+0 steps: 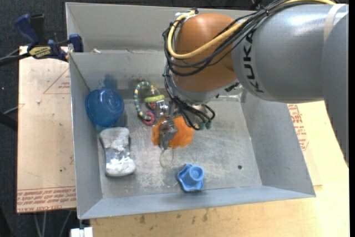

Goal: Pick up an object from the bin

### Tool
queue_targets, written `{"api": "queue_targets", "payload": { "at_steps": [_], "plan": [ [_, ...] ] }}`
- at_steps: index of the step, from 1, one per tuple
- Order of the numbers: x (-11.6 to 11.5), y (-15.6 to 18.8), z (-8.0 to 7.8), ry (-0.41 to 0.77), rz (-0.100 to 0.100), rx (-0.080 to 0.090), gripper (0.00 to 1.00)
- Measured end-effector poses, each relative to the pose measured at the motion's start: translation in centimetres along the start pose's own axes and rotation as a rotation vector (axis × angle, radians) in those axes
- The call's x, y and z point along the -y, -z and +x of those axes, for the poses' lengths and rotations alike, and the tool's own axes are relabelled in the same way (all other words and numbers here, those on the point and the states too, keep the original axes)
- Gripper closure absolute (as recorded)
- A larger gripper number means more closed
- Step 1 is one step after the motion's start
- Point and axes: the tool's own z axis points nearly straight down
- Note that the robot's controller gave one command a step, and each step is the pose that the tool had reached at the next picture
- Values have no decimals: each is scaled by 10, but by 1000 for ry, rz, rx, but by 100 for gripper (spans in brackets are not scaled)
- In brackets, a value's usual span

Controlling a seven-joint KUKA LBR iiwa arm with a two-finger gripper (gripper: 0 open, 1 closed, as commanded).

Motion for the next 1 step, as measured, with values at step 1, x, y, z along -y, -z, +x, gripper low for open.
{"api": "queue_targets", "payload": {
  "at_steps": [1],
  "plan": [
    [1, 38, 3, 24, 0, 3, 100]
  ]
}}
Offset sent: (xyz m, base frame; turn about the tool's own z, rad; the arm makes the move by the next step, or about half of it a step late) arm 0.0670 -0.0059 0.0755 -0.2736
